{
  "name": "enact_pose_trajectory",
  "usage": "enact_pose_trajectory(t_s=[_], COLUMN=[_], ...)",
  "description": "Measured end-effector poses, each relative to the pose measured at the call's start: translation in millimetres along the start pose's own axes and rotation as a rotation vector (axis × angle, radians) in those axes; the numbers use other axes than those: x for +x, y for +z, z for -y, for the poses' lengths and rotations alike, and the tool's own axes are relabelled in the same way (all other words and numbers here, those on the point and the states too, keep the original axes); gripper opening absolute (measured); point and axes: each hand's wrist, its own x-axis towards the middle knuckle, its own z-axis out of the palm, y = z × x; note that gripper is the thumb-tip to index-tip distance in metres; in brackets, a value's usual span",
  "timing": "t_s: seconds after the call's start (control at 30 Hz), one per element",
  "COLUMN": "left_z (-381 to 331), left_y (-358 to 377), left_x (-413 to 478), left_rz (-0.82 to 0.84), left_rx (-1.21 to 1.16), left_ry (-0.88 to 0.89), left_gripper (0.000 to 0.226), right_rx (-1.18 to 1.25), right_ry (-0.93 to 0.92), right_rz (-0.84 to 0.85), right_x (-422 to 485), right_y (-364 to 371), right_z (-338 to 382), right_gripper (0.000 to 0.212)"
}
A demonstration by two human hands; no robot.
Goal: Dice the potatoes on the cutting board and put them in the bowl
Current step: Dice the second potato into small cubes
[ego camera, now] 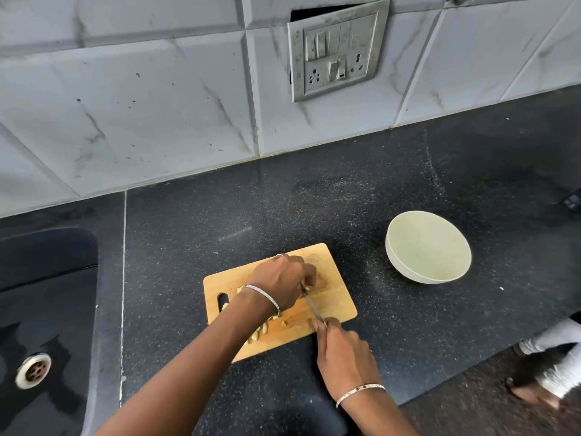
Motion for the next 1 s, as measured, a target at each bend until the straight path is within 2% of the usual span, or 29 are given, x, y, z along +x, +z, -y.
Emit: enact_pose_trajectory(t_s=[0.17, 0.53, 0.77, 0.87, 1.0], left_z=[5.3, 9.9, 11.2, 12.6, 15.8], left_y=[-0.5, 0.8, 0.3, 1.8, 5.1], left_x=[2.5, 6.5, 6.7, 5.6, 1.7], left_rz=[0.037, 0.086, 0.074, 0.054, 0.023], left_rx=[0.006, 0.017, 0.022, 0.012, -0.057], left_ry=[0.013, 0.017, 0.039, 0.030, -0.024], left_gripper=[0.019, 0.019, 0.018, 0.016, 0.020], right_rx=[-0.005, -0.022, -0.029, -0.025, -0.033], right_ry=[-0.010, -0.021, 0.039, 0.126, 0.233], right_rz=[-0.012, -0.018, 0.100, 0.170, 0.131], right_x=[0.3, -3.3, -28.8, -49.7, -67.8], right_y=[1.8, 1.5, -1.9, -13.3, -29.9], right_z=[-0.5, -3.4, -18.3, -31.4, -52.5], right_gripper=[0.044, 0.046, 0.048, 0.062, 0.093])
